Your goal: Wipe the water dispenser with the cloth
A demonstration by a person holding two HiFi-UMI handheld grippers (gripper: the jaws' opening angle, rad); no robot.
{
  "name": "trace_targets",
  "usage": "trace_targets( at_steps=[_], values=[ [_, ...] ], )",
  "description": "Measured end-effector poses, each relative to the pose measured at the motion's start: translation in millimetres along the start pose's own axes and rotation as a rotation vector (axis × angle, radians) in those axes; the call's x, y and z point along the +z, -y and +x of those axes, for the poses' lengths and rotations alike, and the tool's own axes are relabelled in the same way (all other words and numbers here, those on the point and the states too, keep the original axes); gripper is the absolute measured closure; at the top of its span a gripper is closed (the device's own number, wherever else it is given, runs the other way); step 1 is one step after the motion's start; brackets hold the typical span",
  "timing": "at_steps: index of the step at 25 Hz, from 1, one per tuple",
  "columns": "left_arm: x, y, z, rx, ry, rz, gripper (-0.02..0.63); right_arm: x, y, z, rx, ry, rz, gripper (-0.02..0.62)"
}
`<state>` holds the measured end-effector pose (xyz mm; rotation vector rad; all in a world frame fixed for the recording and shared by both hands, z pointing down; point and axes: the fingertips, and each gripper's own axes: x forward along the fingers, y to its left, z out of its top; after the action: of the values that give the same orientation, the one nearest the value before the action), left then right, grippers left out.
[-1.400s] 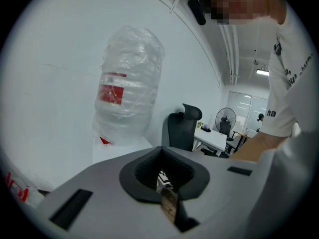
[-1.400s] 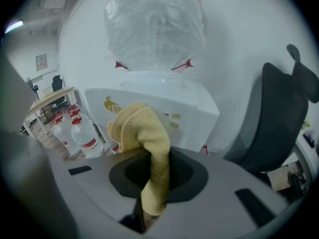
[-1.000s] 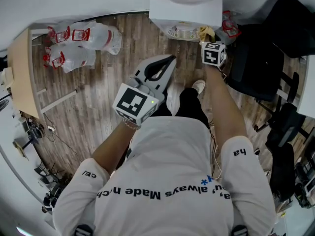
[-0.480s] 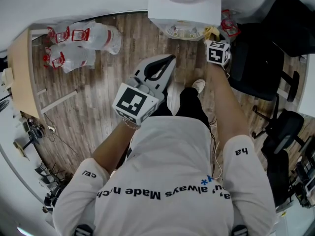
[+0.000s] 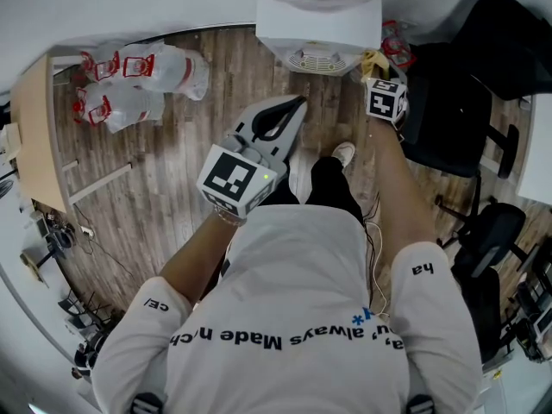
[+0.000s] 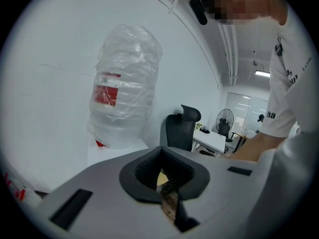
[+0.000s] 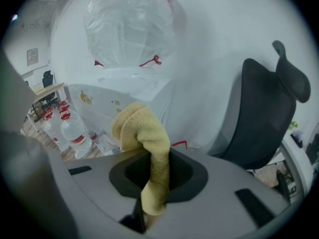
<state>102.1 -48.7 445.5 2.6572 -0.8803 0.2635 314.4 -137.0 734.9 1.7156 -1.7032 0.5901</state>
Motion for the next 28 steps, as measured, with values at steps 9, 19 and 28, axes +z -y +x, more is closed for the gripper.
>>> trace_targets(
  at_steps=[9, 19, 28],
  values=[
    [20, -11, -5, 0.005, 0.05, 0.004, 0.589, 37, 8, -62, -0.004, 0.113, -0.004, 0.535],
    [39, -27, -18, 0.03, 0.086, 0.024, 0.589, 95, -11, -139, 0.051, 0.246, -0.02, 0.535],
    [63, -32, -28, 0.033, 0.122, 0.045, 0.589, 153, -47, -211, 0.15, 0.349, -0.054, 0.534]
  ],
)
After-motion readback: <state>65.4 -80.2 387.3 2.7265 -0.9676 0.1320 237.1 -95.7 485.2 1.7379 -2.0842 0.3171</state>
